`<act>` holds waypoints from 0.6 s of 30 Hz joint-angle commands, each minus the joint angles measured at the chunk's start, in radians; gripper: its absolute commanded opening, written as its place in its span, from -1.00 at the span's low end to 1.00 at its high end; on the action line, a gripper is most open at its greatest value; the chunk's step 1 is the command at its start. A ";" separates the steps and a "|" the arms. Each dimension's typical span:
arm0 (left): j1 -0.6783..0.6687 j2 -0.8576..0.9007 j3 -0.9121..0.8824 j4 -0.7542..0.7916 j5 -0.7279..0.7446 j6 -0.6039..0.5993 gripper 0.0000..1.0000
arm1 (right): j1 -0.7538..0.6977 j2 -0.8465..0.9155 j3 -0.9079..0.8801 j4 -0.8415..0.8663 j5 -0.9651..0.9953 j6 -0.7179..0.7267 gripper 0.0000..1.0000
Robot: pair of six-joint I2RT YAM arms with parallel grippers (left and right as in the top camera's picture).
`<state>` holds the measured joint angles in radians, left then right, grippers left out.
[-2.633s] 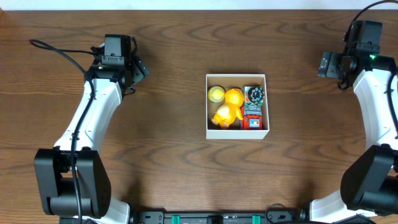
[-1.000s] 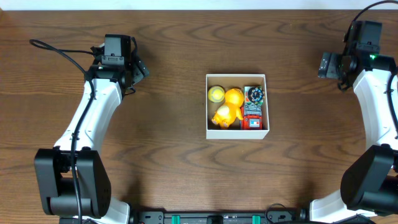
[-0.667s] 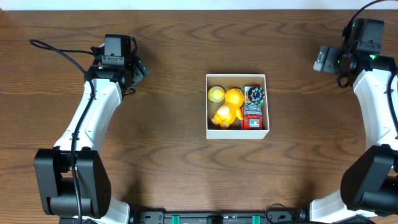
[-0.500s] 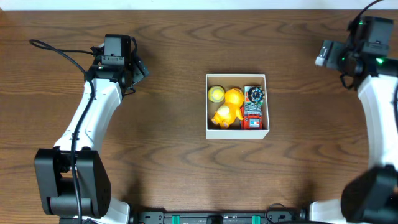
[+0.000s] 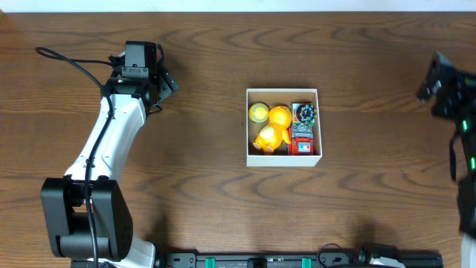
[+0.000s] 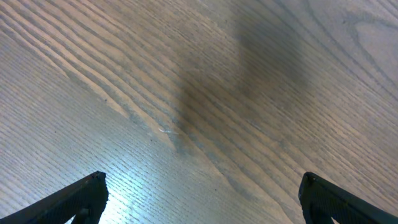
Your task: Pack container
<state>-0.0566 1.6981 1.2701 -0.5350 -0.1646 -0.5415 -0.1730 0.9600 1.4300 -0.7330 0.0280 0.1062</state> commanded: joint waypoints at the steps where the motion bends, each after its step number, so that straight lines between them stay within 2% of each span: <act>1: 0.003 0.000 0.010 -0.003 -0.012 0.010 0.96 | 0.022 -0.122 -0.087 -0.011 -0.010 -0.003 0.98; 4: 0.003 0.000 0.010 -0.003 -0.012 0.010 0.96 | 0.040 -0.274 -0.228 0.029 -0.010 -0.003 0.98; 11: 0.003 0.000 0.010 -0.003 -0.012 0.010 0.96 | 0.050 -0.600 -0.629 0.247 -0.003 -0.042 0.99; 18: 0.003 0.000 0.010 -0.003 -0.012 0.010 0.96 | 0.071 -0.815 -0.992 0.507 -0.014 -0.045 0.99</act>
<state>-0.0566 1.6981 1.2701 -0.5350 -0.1646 -0.5415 -0.1234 0.1993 0.5301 -0.2691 0.0216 0.0818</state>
